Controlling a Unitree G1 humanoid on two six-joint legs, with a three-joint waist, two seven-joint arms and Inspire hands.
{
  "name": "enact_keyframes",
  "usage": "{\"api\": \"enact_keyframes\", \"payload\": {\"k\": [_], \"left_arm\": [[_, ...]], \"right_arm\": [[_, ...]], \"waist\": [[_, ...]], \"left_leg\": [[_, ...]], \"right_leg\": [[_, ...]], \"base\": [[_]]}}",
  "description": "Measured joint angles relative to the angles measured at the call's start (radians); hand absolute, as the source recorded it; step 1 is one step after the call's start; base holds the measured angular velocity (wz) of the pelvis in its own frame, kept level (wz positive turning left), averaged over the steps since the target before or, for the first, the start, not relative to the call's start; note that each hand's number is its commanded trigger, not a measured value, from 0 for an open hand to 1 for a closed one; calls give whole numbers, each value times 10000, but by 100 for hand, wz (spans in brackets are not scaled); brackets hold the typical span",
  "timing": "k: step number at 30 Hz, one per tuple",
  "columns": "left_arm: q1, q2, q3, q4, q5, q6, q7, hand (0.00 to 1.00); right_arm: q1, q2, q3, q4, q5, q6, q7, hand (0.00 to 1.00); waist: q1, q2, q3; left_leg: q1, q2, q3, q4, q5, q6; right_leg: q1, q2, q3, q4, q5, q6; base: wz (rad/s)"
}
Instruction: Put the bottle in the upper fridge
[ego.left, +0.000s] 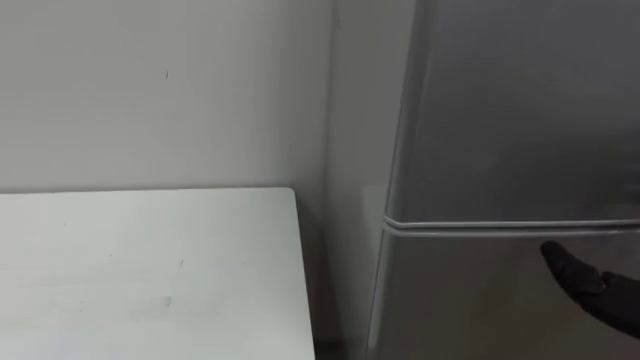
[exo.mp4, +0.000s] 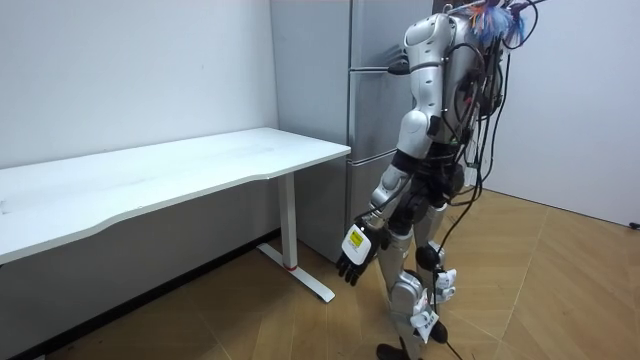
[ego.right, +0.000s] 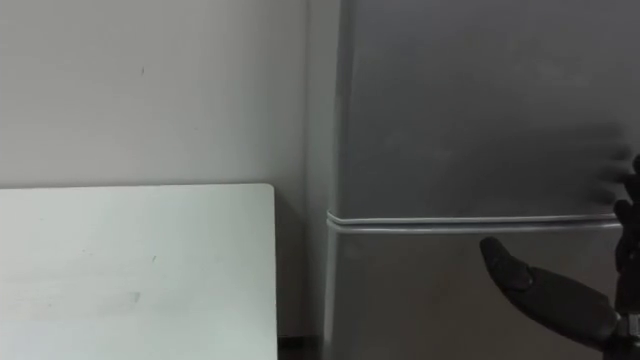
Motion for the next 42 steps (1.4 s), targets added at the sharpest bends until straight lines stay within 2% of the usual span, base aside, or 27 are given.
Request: {"api": "enact_keyframes", "payload": {"k": [16, 21, 28, 42], "left_arm": [[22, 1, -38, -6, 368, 67, -146, 0], [32, 29, -188, 28, 367, 6, -152, 0], [4, 143, -481, 51, 368, -39, -232, 0], [-99, 230, -876, 44, 564, -46, -303, 0]], "right_arm": [[-1, 14, 459, -400, -419, 2, -19, 0], [-4, 169, 730, -642, -430, -42, -21, 0], [-50, 372, 963, -641, -452, -214, -29, 0], [-216, 413, 1427, -627, -1172, -221, 13, 0]], "waist": [[61, 100, -57], [155, 99, -73], [313, -13, -15], [317, 4, -21]], "left_leg": [[-32, 59, 6, -4, -10, -19], [-10, 68, 5, -3, -5, -27], [-6, 79, 1, 65, -4, -26], [-19, 148, -109, 37, 32, -88]], "right_leg": [[0, 75, -3, -165, 109, -43], [-4, 82, 16, -161, 126, -63], [-13, 72, 22, -173, 144, -74], [-14, 168, 24, -198, 225, -179]], "base": [[-2], [-2], [-2], [0]]}}
